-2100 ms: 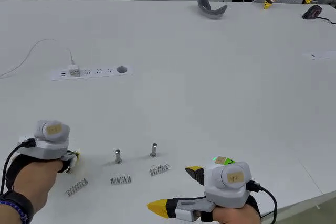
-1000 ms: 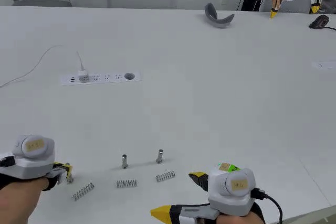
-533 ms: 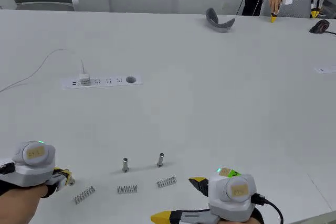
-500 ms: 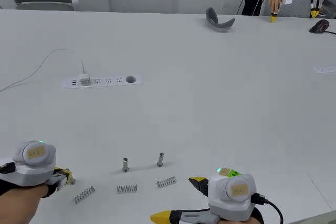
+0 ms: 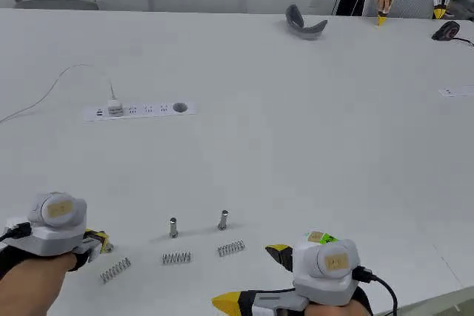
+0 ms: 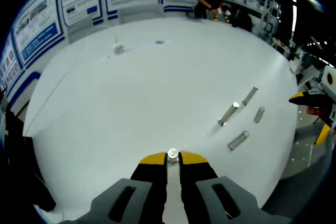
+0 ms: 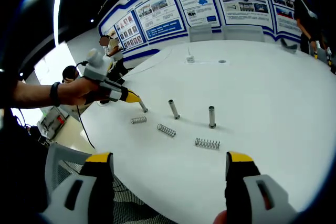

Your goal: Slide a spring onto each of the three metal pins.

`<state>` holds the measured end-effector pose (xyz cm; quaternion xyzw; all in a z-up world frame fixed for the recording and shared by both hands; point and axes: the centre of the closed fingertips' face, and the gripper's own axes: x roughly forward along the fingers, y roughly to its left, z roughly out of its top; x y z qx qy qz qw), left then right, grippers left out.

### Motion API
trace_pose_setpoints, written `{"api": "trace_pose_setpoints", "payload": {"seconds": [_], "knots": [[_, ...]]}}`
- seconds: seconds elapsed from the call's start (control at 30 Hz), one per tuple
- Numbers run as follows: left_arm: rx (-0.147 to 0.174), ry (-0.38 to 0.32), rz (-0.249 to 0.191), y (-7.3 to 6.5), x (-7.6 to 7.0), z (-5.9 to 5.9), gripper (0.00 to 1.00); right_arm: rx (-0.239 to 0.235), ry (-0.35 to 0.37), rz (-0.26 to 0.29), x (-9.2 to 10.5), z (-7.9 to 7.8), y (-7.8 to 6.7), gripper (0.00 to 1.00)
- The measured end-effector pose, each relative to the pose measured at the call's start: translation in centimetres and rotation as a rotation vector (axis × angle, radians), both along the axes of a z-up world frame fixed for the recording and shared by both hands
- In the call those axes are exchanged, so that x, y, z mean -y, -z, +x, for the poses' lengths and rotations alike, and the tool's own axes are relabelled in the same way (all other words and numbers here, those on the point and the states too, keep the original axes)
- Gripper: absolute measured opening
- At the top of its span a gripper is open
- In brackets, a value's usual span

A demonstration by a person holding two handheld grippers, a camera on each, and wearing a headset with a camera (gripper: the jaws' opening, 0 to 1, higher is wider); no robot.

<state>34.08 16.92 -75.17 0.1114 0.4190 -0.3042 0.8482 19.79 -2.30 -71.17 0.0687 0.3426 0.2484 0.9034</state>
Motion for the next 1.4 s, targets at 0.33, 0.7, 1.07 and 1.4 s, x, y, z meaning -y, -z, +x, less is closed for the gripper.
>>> {"api": "trace_pose_setpoints", "payload": {"seconds": [0.33, 0.7, 1.07, 1.4], "knots": [[0.007, 0.012, 0.006, 0.1, 0.45, 0.09, 0.08, -0.002, 0.007, 0.003, 0.15, -0.03, 0.09, 0.89], [0.022, 0.037, 0.028, 0.29, 0.53, -0.17, 0.08, -0.006, 0.006, 0.006, 0.03, -0.17, 0.26, 0.89], [0.023, 0.048, 0.036, 0.27, 0.65, -0.31, 0.08, -0.008, 0.004, 0.006, 0.01, -0.25, 0.33, 0.89], [0.017, 0.033, 0.037, 0.59, 0.2, -0.29, 0.1, -0.008, 0.003, 0.009, -0.07, -0.24, 0.37, 0.89]]}}
